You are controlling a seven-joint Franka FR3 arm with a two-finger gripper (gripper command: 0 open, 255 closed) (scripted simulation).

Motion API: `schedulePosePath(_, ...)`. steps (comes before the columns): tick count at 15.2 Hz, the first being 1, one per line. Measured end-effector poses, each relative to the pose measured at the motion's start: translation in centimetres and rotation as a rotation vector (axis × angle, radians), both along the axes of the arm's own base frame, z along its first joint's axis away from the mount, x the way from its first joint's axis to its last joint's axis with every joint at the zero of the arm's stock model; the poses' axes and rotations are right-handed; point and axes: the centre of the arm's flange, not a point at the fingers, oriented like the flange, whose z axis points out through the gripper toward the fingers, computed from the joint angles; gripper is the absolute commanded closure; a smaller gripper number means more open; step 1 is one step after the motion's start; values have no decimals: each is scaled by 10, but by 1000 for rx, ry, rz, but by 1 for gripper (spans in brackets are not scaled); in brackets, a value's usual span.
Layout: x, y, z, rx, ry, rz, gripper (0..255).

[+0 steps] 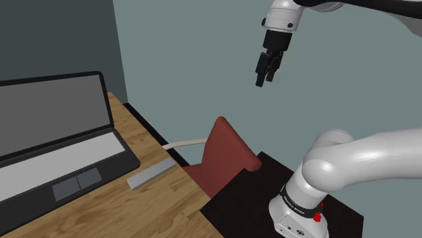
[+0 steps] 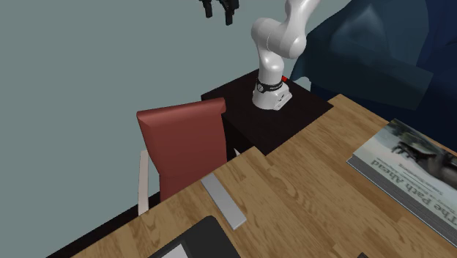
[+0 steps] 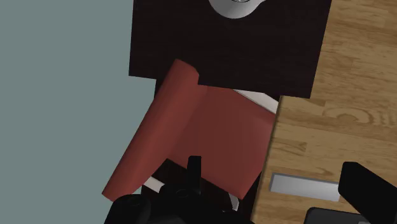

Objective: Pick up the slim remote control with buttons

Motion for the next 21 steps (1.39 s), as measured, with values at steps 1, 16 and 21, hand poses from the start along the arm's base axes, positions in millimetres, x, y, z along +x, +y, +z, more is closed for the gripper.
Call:
schedulePosePath(1,0,0,0,0,0,0,0)
schedulePosePath(16,105,65,-132,-4,-21,400,0)
schedulePosePath(21,141,98,-180,-6,-29,543,0)
